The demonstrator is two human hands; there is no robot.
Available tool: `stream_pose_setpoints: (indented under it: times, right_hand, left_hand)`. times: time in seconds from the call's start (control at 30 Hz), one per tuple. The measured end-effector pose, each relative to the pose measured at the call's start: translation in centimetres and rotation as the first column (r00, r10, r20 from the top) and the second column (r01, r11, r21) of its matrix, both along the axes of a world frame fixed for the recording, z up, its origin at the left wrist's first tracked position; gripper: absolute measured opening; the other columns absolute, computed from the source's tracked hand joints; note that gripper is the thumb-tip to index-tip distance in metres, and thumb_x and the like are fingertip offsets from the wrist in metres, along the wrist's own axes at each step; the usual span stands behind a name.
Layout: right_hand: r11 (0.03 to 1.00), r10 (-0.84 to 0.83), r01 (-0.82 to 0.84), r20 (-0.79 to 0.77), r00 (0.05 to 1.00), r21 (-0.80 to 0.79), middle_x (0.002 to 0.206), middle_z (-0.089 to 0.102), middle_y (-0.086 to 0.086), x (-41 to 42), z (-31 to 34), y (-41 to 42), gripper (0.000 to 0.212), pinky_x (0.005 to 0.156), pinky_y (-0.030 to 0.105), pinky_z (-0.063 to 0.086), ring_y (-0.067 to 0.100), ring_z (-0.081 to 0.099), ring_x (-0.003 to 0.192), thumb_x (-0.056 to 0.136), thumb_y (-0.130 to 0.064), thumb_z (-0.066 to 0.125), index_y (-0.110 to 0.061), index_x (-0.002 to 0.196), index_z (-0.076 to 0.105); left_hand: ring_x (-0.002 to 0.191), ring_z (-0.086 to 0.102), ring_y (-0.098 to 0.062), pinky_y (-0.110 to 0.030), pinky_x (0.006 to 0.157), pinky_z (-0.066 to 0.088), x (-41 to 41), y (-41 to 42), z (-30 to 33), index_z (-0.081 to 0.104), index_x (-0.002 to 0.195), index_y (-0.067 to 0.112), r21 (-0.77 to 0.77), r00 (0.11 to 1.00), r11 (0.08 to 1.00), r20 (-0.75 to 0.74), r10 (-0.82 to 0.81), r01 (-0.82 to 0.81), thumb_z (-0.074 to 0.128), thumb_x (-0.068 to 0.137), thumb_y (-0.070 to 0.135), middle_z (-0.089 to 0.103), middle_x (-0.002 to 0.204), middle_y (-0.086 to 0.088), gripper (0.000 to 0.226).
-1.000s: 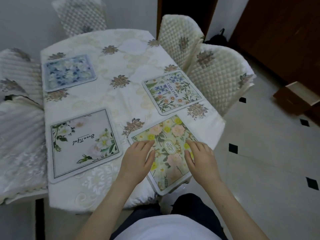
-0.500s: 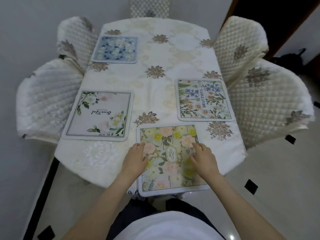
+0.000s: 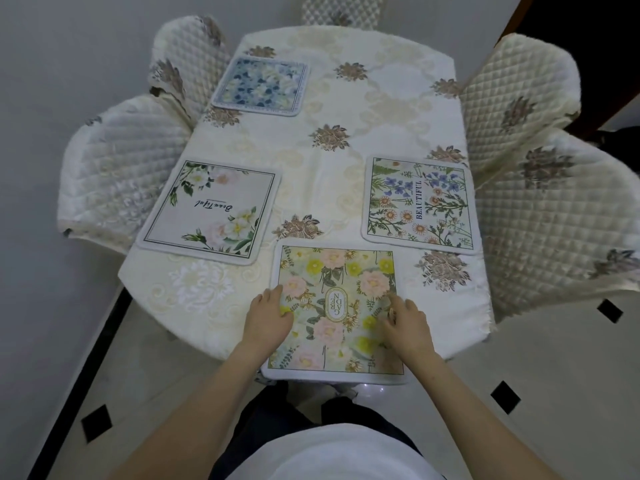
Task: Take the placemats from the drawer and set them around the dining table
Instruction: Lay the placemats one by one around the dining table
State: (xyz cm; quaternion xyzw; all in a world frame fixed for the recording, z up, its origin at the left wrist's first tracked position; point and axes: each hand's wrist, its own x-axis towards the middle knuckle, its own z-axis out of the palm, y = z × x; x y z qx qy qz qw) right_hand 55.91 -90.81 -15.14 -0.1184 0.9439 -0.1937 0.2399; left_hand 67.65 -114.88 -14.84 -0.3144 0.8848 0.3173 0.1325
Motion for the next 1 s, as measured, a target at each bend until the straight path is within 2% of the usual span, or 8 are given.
stream_pose_setpoints:
  times: [0.07,0.13,0.23,0.3,0.47,0.63,0.9,1.0]
  right_hand:
    - [0.990,-0.052,0.054,0.021,0.998,-0.133,0.114,0.052,0.008,-0.2,0.4,0.3,0.053,0.078,0.033,0.043,0.025,0.051,0.094,0.087,-0.018,0.052,-0.025,0.139,0.042]
    - [0.967,-0.105,0.107,0.022,0.994,-0.233,0.112,0.053,0.006,-0.5,0.8,0.7,0.056,0.072,0.029,0.041,0.018,0.050,0.090,0.083,-0.011,0.057,-0.027,0.136,0.046]
    - [0.885,-0.261,0.287,0.119,0.958,-0.366,0.107,0.059,0.002,-0.9,1.3,1.5,0.054,0.066,0.023,0.050,0.017,0.061,0.085,0.079,-0.004,0.065,-0.025,0.127,0.055]
    - [0.836,-0.293,0.370,0.242,0.925,-0.405,0.099,0.065,0.001,-1.0,1.4,2.1,0.054,0.059,0.015,0.052,0.011,0.064,0.080,0.076,0.000,0.070,-0.022,0.124,0.058]
    - [0.838,-0.205,0.347,0.345,0.916,-0.421,0.118,0.061,-0.001,-0.5,1.3,2.2,0.061,0.079,0.026,0.052,0.019,0.060,0.103,0.069,0.002,0.076,-0.026,0.121,0.059]
    - [0.809,-0.320,0.414,0.277,0.906,-0.416,0.122,0.056,0.000,1.0,1.4,1.7,0.062,0.064,0.012,0.048,0.013,0.060,0.094,0.068,0.011,0.070,-0.021,0.121,0.060]
    - [0.618,-0.602,0.623,0.220,0.767,-0.480,0.117,0.058,-0.004,4.5,4.4,2.3,0.059,0.052,0.005,0.043,0.000,0.057,0.082,0.071,0.012,0.066,-0.023,0.118,0.063]
    - [0.521,-0.684,0.670,0.212,0.698,-0.529,0.116,0.061,-0.002,6.3,5.8,3.2,0.058,0.055,0.008,0.047,0.003,0.059,0.087,0.071,0.010,0.067,-0.024,0.117,0.064]
  left_hand:
    - [0.138,0.026,-0.029,-0.038,0.112,0.024,0.2,0.4,0.3,0.031,0.147,0.014,0.008,0.996,0.999,-0.073,0.044,-0.043,0.050,0.090,0.017,0.033,0.150,-0.009,0.060]
    - [0.129,0.039,-0.028,-0.037,0.104,0.034,0.5,0.4,0.2,0.044,0.139,0.016,0.072,0.970,0.989,-0.194,0.144,-0.132,0.055,0.086,0.012,0.047,0.141,-0.006,0.054]
    - [0.106,0.055,-0.018,-0.026,0.079,0.047,0.8,-0.6,0.5,0.054,0.128,0.020,0.360,0.889,0.882,-0.227,0.398,-0.303,0.060,0.083,0.004,0.055,0.128,0.000,0.048]
    - [0.108,0.051,-0.014,-0.023,0.079,0.043,0.9,-1.5,0.6,0.057,0.124,0.019,0.517,0.853,0.782,-0.172,0.494,-0.349,0.061,0.082,-0.001,0.054,0.126,-0.001,0.046]
    - [0.111,0.055,-0.022,-0.034,0.091,0.048,1.1,-2.7,0.4,0.060,0.118,0.025,0.586,0.945,0.782,-0.084,0.317,-0.210,0.061,0.081,-0.005,0.057,0.126,-0.004,0.048]
    - [0.117,0.043,-0.008,-0.009,0.076,0.041,0.6,-2.6,1.0,0.055,0.128,0.024,0.586,0.968,0.805,-0.136,0.212,-0.094,0.055,0.082,-0.008,0.050,0.129,0.007,0.056]
    - [0.105,0.052,-0.003,-0.003,0.065,0.045,-2.7,-3.1,3.7,0.058,0.127,0.019,0.627,0.969,0.777,-0.221,0.108,0.056,0.055,0.082,-0.012,0.050,0.130,0.006,0.054]
    - [0.119,0.049,-0.012,-0.010,0.070,0.048,-4.2,-2.8,4.7,0.059,0.126,0.023,0.648,0.968,0.750,-0.247,0.040,0.134,0.055,0.082,-0.010,0.047,0.136,0.003,0.055]
